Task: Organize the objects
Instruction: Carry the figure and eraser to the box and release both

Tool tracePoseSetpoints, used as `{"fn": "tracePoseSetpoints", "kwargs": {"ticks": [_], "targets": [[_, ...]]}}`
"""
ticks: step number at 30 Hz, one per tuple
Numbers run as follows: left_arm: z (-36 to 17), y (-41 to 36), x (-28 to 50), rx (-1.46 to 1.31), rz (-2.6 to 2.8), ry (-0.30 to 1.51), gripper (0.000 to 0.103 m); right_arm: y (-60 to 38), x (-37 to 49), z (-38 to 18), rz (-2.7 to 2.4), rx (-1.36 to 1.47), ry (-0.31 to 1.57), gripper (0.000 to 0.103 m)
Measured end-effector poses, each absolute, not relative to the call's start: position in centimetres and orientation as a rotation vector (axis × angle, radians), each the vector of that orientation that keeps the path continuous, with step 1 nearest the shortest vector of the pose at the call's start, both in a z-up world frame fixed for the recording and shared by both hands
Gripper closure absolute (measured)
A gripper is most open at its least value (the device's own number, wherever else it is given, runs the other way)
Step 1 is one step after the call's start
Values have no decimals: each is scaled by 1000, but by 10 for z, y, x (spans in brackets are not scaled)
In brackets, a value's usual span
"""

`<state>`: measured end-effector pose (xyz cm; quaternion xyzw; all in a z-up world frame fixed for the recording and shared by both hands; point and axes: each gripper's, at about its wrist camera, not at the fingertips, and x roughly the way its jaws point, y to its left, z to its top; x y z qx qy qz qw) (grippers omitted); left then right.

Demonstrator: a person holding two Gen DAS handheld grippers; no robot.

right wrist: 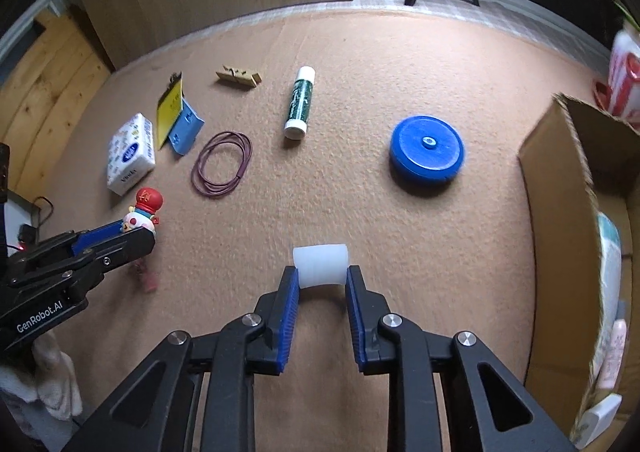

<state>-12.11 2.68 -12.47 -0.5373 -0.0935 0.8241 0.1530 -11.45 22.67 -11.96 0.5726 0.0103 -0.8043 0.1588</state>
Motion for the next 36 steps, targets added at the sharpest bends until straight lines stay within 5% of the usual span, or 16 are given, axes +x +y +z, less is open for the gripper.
{"fn": "tracePoseSetpoints", "kwargs": {"ticks": [22, 36], "targets": [[-38, 146, -119, -1275, 2219, -208, 77, 364, -51, -21, -2659, 1449, -150, 82], [-38, 273, -136, -1226, 2080, -105, 77, 436, -38, -32, -2753, 1521, -262, 82]]}}
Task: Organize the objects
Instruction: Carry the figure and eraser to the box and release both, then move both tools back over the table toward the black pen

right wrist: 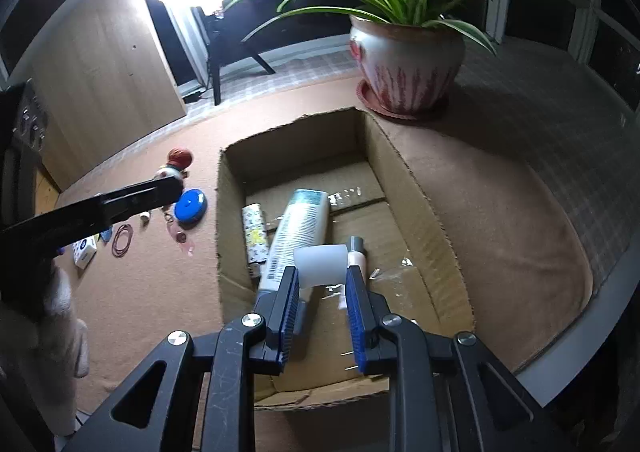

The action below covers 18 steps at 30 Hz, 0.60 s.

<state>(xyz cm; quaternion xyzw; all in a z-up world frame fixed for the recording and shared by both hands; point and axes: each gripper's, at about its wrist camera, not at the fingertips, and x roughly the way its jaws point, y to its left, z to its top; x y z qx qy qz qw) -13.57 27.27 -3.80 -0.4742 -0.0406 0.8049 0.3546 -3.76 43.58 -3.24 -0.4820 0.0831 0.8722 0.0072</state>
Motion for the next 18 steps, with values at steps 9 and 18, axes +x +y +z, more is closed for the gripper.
{"fn": "tracePoseSetpoints", "kwargs": {"ticks": [9, 18], "targets": [[-49, 315, -145, -1245, 2069, -59, 76, 452, -39, -38, 2710, -1508, 282, 80], [-50, 303, -149, -1260, 2122, -74, 23, 432, -35, -32, 2779, -1447, 130, 26]]}}
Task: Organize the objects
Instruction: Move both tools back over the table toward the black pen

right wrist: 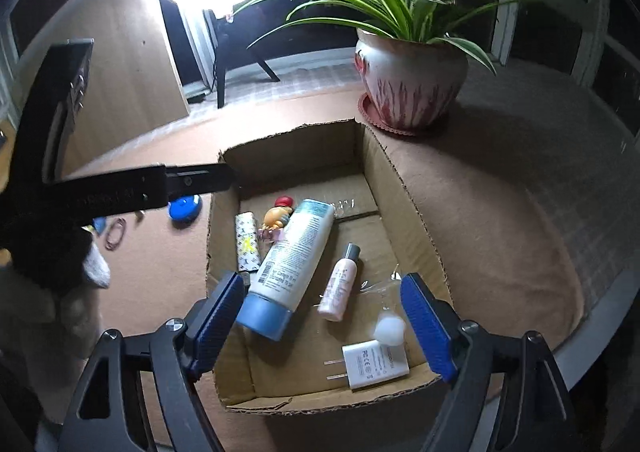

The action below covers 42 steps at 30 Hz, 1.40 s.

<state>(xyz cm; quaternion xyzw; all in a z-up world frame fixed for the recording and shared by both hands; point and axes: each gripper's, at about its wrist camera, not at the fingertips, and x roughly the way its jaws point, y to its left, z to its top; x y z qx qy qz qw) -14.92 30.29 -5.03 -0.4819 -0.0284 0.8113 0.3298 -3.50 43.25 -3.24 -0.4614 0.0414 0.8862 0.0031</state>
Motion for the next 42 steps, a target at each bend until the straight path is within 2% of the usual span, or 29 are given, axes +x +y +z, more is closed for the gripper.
{"fn": "tracePoseSetpoints", "kwargs": {"ticks": [11, 25, 31, 42], "targets": [[-48, 248, -146, -1288, 2193, -126, 23, 424, -43, -30, 2784, -1463, 211, 26], [-58, 131, -146, -1386, 2347, -210, 24, 362, -63, -26, 2879, -1556, 216, 26], [-71, 77, -165, -1473, 2424, -241, 24, 342, -77, -32, 2887, -1640, 283, 26], [-94, -12, -239, -1662, 2533, -342, 24, 316, -84, -43, 2887, -1714, 246, 26]]}}
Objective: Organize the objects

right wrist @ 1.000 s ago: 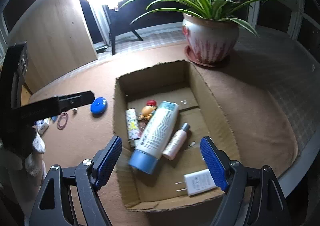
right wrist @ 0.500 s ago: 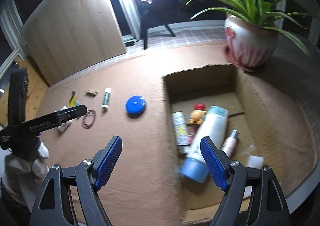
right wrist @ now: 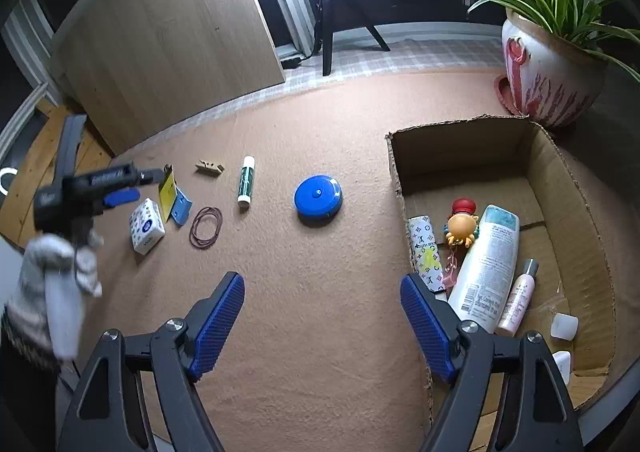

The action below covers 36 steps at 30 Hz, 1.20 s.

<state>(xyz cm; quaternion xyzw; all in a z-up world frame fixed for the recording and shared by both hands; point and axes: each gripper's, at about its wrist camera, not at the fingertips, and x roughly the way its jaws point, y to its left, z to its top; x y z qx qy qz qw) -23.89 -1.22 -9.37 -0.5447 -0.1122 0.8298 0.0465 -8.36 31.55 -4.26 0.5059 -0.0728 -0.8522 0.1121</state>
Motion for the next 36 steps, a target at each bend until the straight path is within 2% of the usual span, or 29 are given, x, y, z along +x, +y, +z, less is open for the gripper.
{"fn": "tracePoseSetpoints", "kwargs": {"ticks": [6, 8, 11, 13, 15, 19, 21, 24, 26, 27, 30, 33, 34, 35, 36], "targets": [[-114, -36, -277, -1755, 2522, -425, 24, 324, -81, -45, -2517, 1502, -215, 26], [-121, -39, -283, -1781, 2517, -432, 28, 328, -80, -45, -2525, 1507, -220, 26], [-130, -37, -287, -1805, 2507, -407, 40, 335, -79, -45, -2539, 1511, -234, 26], [-136, -35, -288, -1820, 2492, -408, 51, 339, -79, -46, -2546, 1515, -242, 26], [-136, -32, -289, -1810, 2508, -381, 54, 340, -79, -46, -2550, 1517, -246, 26], [-132, -22, -286, -1782, 2515, -342, 70, 340, -80, -46, -2551, 1519, -249, 26], [-132, -16, -283, -1769, 2500, -347, 74, 337, -80, -47, -2545, 1518, -247, 26], [-130, -7, -281, -1759, 2526, -293, 74, 332, -80, -47, -2535, 1515, -239, 26], [-130, -12, -284, -1771, 2539, -341, 74, 330, -79, -45, -2534, 1507, -225, 26], [-129, -18, -286, -1776, 2547, -396, 71, 329, -78, -45, -2537, 1504, -220, 26], [-131, -26, -291, -1795, 2555, -447, 30, 331, -76, -44, -2545, 1498, -218, 26], [-134, -25, -293, -1804, 2543, -422, 29, 334, -75, -45, -2549, 1507, -225, 26], [-137, -22, -293, -1819, 2537, -403, 32, 336, -75, -46, -2550, 1511, -228, 26], [-140, -20, -293, -1827, 2528, -396, 38, 337, -75, -46, -2550, 1514, -234, 26], [-143, -16, -292, -1840, 2517, -387, 50, 338, -75, -46, -2550, 1515, -236, 26]]}}
